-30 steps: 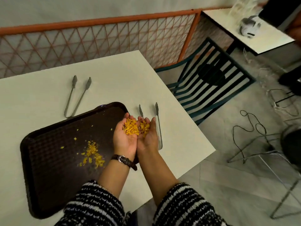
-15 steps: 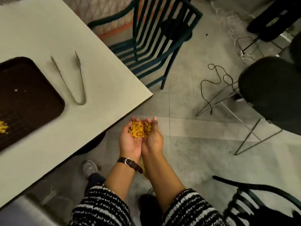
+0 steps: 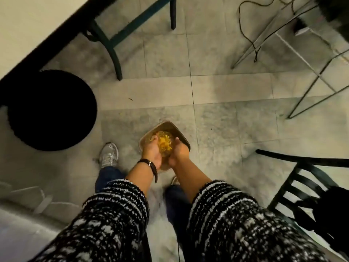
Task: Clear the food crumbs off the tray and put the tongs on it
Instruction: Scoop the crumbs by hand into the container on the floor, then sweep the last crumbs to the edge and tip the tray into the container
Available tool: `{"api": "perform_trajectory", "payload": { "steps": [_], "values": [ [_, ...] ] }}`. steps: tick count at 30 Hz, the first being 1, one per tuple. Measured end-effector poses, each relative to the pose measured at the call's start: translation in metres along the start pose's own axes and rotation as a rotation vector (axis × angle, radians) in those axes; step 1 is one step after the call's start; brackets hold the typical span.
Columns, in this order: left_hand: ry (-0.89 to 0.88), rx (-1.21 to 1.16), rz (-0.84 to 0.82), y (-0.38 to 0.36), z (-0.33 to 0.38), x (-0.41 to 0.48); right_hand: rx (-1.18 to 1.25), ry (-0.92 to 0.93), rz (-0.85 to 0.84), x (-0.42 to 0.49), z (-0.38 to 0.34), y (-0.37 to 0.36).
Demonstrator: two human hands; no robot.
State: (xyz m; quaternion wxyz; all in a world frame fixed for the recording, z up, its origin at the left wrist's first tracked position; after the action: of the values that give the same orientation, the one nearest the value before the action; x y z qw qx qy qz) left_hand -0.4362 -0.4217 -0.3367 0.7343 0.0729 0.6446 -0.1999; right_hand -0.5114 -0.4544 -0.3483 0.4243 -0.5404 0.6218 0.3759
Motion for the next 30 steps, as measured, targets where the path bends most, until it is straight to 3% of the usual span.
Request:
{"api": "perform_trajectory", "payload": {
  "steps": [6,9,11,13,15,18,20,23,27,30],
  "values": [
    [-0.051,0.197,0.028,-0.009,0.009,-0.015,-0.103,0.013,-0.025,-0.011,-0.016,0.006],
    [-0.125,0.253,-0.010,-0.024,0.012,-0.031,-0.001,-0.032,-0.071,-0.028,-0.021,-0.001],
    [-0.098,0.344,-0.090,-0.041,0.006,-0.044,0.059,-0.056,-0.102,-0.043,-0.027,-0.009],
    [-0.011,0.290,-0.155,-0.049,-0.003,-0.051,0.133,-0.019,-0.118,-0.052,-0.036,-0.016],
    [0.018,0.260,-0.089,-0.037,-0.002,-0.055,0.118,0.060,-0.179,-0.063,-0.051,-0.021],
    [-0.017,0.307,0.033,-0.025,0.011,-0.085,-0.080,0.193,-0.223,-0.091,-0.068,-0.017],
    [0.026,0.216,-0.123,-0.046,0.011,-0.124,-0.393,0.309,-0.278,-0.123,-0.072,-0.014],
    [-0.087,0.113,-0.277,-0.081,0.038,-0.193,-0.840,0.490,-0.367,-0.158,-0.084,-0.016],
    [-0.343,0.330,-0.337,-0.073,0.088,-0.302,-1.048,0.663,-0.368,-0.250,-0.145,-0.035],
    [-0.561,0.525,-0.229,-0.032,0.126,-0.361,-1.036,0.864,-0.467,-0.324,-0.172,-0.079]
  ]
}}
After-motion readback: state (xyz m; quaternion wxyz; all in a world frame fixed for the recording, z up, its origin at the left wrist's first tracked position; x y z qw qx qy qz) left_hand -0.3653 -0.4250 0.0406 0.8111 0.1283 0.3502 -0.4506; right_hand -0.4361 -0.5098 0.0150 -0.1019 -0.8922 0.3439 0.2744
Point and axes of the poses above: each hand's wrist, its own x-axis towards the middle knuckle, its own y-axis out of the back of the hand, z = x × y, the point moved 9 cm from there along x, towards the middle knuckle, and after that the axes turned 5 degrees about y, right-handed, at the moved point
